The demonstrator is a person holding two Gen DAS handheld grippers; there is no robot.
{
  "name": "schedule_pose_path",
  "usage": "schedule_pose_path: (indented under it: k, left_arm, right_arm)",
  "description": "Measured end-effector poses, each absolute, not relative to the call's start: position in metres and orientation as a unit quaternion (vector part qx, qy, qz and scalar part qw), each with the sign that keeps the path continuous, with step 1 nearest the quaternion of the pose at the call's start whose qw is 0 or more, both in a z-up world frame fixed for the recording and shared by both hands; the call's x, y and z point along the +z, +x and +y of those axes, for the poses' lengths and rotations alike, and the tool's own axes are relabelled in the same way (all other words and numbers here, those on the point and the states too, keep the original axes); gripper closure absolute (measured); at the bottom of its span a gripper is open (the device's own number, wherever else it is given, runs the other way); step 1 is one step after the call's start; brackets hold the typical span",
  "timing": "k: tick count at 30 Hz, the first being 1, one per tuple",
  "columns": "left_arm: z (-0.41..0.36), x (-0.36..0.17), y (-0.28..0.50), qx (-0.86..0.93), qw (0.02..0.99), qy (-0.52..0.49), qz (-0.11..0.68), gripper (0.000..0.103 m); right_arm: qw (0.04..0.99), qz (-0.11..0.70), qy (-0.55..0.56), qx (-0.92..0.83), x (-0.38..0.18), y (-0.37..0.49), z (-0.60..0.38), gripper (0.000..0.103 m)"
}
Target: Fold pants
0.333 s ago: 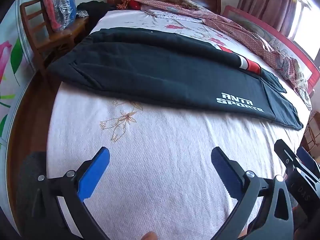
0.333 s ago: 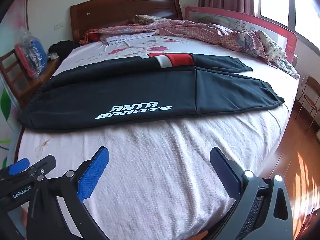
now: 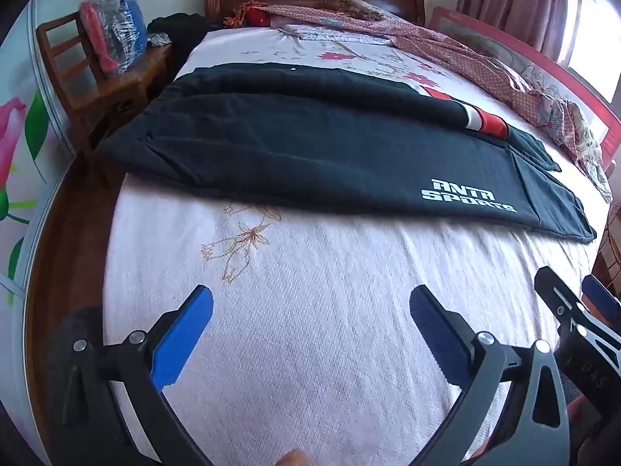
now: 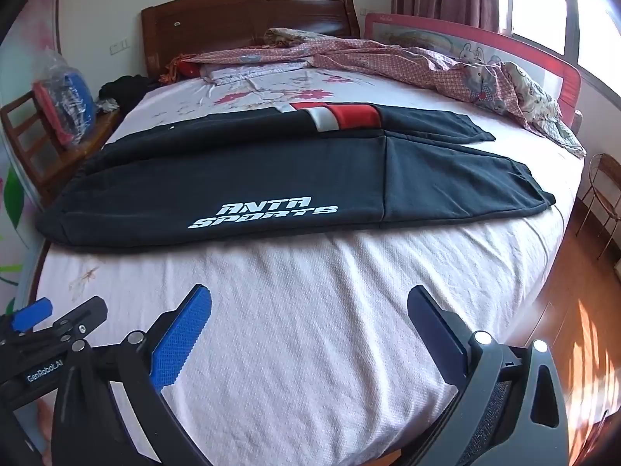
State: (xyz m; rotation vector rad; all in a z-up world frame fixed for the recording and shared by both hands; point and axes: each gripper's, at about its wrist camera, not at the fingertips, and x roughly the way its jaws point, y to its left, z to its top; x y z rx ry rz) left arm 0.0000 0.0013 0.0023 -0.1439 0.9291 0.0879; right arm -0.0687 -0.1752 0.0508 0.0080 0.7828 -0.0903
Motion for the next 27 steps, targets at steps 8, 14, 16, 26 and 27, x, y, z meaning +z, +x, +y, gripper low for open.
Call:
schedule_pose_path:
  k: [8,14,16,26,27]
  left_arm:
    - [0.004,-0.004,0.014,0.046,0.878,-0.091,0.468,0.002]
    - [-0.011,-0.008,0.030,0.075,0.887,-0.051,0.453,0.002]
    - [-0.011,-0.010,0.033,0.078,0.885,-0.054,0.455,0.002]
    - [-0.012,-0.008,0.024,0.074,0.888,-0.045,0.451,0.002]
    - [-0.012,-0.007,0.023,0.073,0.889,-0.044,0.450,0.002]
  right_arm:
    - [0.919,0.391,0.019,-0.052,0.053,-0.044,-0.192,0.003]
    - [0.919,0.392,-0.007,-0.051,0.037,-0.034,-0.195,0.003]
    - [0.916,0.398,-0.008,-0.056,0.030,-0.032,-0.197,0.003]
    - [0.910,0.410,-0.012,-0.054,0.016,-0.031,-0.199,0.003]
    - [0.910,0.410,-0.012,-0.052,0.015,-0.031,-0.199,0.003]
